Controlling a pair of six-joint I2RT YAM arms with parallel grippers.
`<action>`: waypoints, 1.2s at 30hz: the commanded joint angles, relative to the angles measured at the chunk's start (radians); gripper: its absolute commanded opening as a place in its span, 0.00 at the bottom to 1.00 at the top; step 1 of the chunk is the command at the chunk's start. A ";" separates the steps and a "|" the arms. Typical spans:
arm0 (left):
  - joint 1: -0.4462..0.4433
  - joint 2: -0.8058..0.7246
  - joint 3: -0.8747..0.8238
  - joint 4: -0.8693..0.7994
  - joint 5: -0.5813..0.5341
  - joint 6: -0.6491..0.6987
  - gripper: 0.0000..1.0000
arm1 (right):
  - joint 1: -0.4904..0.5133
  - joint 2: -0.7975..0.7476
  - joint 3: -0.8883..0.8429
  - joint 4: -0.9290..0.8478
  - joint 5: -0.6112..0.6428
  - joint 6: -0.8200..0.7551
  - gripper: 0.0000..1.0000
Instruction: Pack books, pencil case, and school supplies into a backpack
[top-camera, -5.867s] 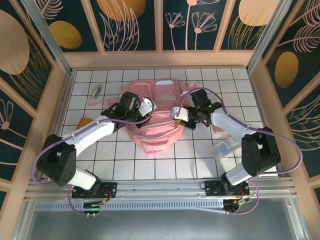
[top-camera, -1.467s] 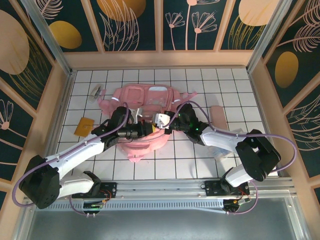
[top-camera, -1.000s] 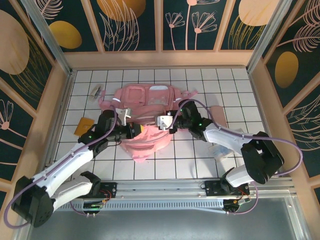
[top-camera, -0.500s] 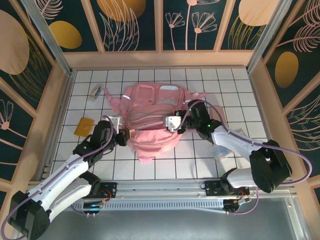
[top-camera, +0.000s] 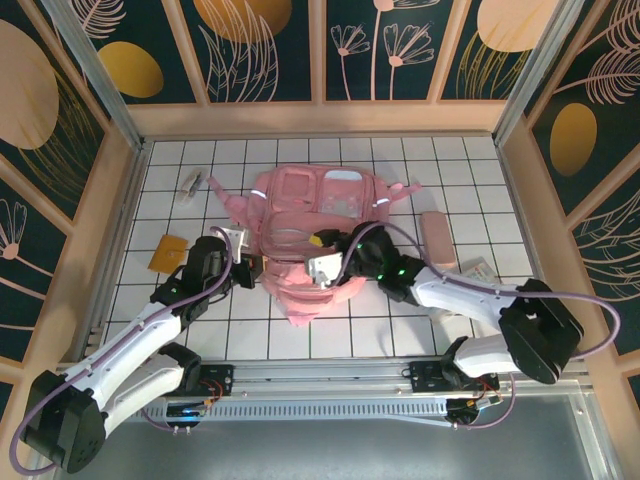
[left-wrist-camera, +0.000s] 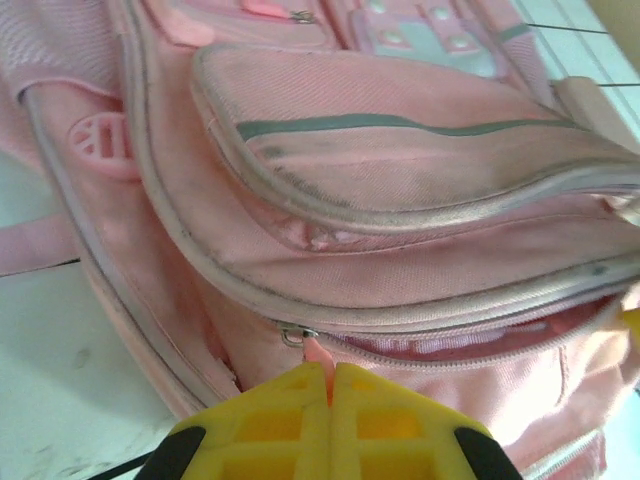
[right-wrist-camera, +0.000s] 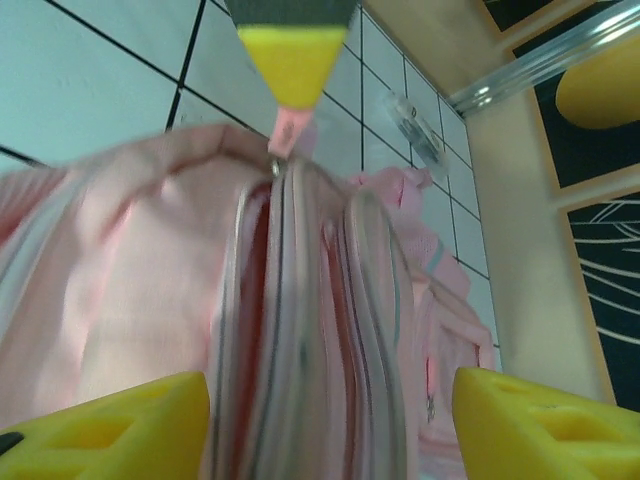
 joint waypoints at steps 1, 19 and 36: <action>-0.001 -0.009 0.026 0.113 0.148 0.003 0.00 | 0.059 0.051 0.036 0.088 0.272 0.057 0.67; -0.001 -0.098 -0.054 0.149 0.082 -0.068 0.00 | 0.083 0.193 0.260 -0.248 0.070 0.147 0.31; 0.001 0.201 -0.085 0.254 0.039 -0.156 0.58 | 0.051 0.224 0.250 -0.147 0.225 0.135 0.44</action>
